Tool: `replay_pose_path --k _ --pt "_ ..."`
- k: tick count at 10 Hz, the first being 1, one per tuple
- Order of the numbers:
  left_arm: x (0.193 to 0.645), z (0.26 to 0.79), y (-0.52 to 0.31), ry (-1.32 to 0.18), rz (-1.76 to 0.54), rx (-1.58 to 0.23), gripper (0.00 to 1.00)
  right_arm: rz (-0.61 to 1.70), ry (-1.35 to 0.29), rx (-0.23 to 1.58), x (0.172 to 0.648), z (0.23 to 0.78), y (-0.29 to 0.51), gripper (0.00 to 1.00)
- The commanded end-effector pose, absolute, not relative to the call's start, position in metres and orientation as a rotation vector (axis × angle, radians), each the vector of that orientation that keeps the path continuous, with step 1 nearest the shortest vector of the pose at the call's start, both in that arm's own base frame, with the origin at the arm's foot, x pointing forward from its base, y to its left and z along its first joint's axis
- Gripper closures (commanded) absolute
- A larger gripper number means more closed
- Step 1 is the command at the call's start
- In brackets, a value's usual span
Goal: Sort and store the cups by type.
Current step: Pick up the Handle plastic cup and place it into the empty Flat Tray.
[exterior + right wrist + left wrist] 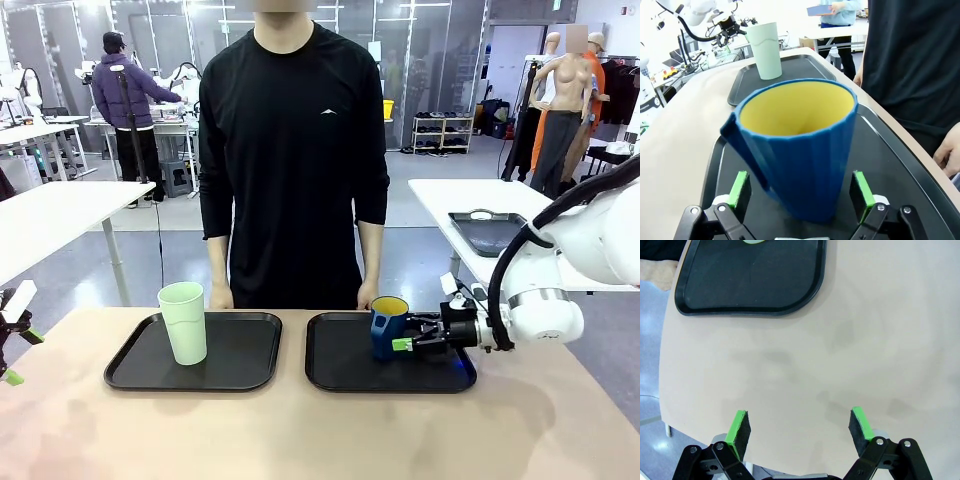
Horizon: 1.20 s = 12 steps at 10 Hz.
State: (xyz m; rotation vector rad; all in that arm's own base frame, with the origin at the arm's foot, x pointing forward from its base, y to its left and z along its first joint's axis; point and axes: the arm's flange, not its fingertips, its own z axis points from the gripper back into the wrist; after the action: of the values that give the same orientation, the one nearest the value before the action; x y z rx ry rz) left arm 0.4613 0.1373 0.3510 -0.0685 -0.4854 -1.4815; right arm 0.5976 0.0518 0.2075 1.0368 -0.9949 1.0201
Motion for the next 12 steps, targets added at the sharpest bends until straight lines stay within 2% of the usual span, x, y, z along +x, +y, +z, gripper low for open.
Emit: replay_pose_path --k 1,5,9,12 --pt "0.463 0.351 0.140 -0.517 -1.493 -0.074 0.00 1.019 -0.972 1.037 0.583 0.221 0.038 0.00" --pt "0.463 0.351 0.140 -0.517 -1.493 -0.074 0.00 1.006 -0.931 0.904 0.555 0.256 -0.005 0.00" --pt "0.463 0.351 0.140 -0.517 -1.493 -0.074 0.00 1.012 -0.839 0.827 0.530 0.278 -0.013 0.00" --pt "0.463 0.351 0.140 -0.517 -1.493 -0.074 0.00 1.030 -0.907 0.844 0.538 0.273 -0.021 0.00"
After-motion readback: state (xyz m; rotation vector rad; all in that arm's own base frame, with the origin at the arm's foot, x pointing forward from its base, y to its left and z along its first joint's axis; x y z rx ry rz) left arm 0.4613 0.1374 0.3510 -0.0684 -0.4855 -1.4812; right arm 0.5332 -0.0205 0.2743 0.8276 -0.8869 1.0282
